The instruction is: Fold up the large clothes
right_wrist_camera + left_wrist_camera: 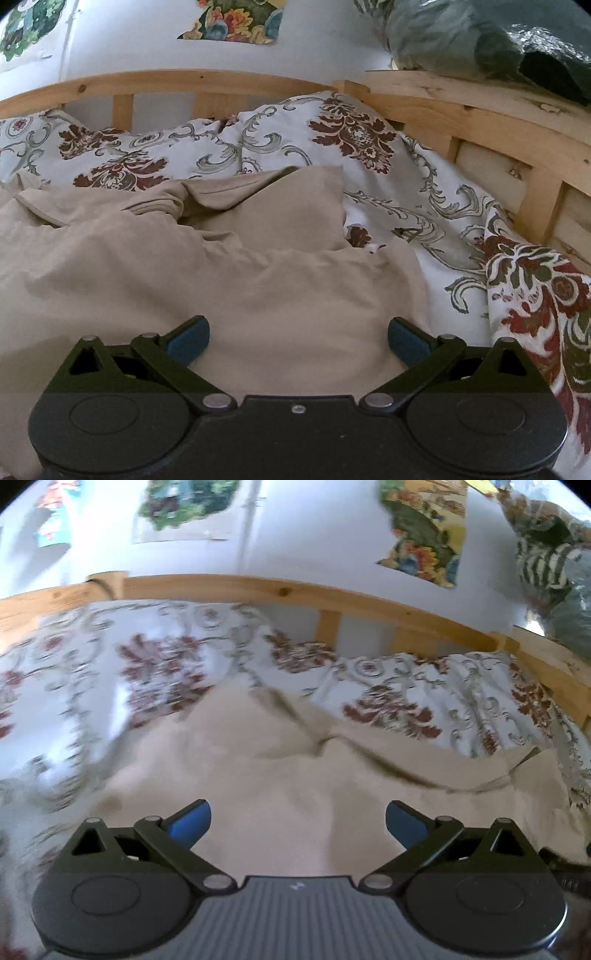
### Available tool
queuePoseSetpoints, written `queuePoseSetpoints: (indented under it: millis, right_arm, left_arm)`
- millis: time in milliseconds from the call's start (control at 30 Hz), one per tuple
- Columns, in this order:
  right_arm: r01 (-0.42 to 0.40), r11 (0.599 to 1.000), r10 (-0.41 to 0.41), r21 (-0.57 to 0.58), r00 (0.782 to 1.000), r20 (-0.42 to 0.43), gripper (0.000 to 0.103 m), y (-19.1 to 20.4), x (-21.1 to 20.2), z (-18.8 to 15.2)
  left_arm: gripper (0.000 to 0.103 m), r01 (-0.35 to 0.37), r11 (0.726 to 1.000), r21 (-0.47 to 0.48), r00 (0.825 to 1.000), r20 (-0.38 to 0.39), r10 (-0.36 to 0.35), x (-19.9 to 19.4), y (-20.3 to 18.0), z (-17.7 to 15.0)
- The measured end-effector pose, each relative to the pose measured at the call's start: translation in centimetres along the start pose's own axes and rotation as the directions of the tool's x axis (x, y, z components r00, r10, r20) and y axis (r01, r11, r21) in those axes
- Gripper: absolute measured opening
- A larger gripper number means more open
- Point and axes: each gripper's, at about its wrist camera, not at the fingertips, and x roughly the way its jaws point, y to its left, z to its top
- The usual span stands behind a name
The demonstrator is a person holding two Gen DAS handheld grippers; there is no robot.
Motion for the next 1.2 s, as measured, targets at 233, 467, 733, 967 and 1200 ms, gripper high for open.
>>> queuePoseSetpoints:
  millis: [233,467,733,967,1200]
  right_arm:
    - [0.005,0.998,-0.007,0.062,0.999,0.041,0.102,0.1,-1.9,0.5]
    - [0.029,1.000,-0.028,0.002,0.944,0.327,0.102,3.5,-5.7,2.0]
    - [-0.150,0.983,0.172,-0.107,0.954,0.247,0.102,10.4,-1.2,6.5]
    - [-0.139,0.978,0.149,-0.157,0.987,0.056,0.102,13.2,3.5,4.9]
    - [-0.102,0.976,0.121,-0.194,0.989,0.088,0.102,14.0,2.8,4.3]
  left_arm:
    - [0.102,-0.169,0.969,-0.179,0.982,-0.109,0.151,-1.4,7.9,-0.8]
    - [0.102,-0.127,0.943,-0.306,0.983,-0.165,0.078,0.6,11.0,-0.4]
    - [0.102,-0.131,0.952,-0.278,0.974,-0.217,0.071,2.5,11.4,-1.3]
    - [0.091,-0.127,0.947,-0.294,0.983,-0.165,0.080,2.2,11.6,-1.5]
    - [0.057,-0.247,0.934,-0.259,0.965,-0.149,0.214,2.1,10.1,-1.1]
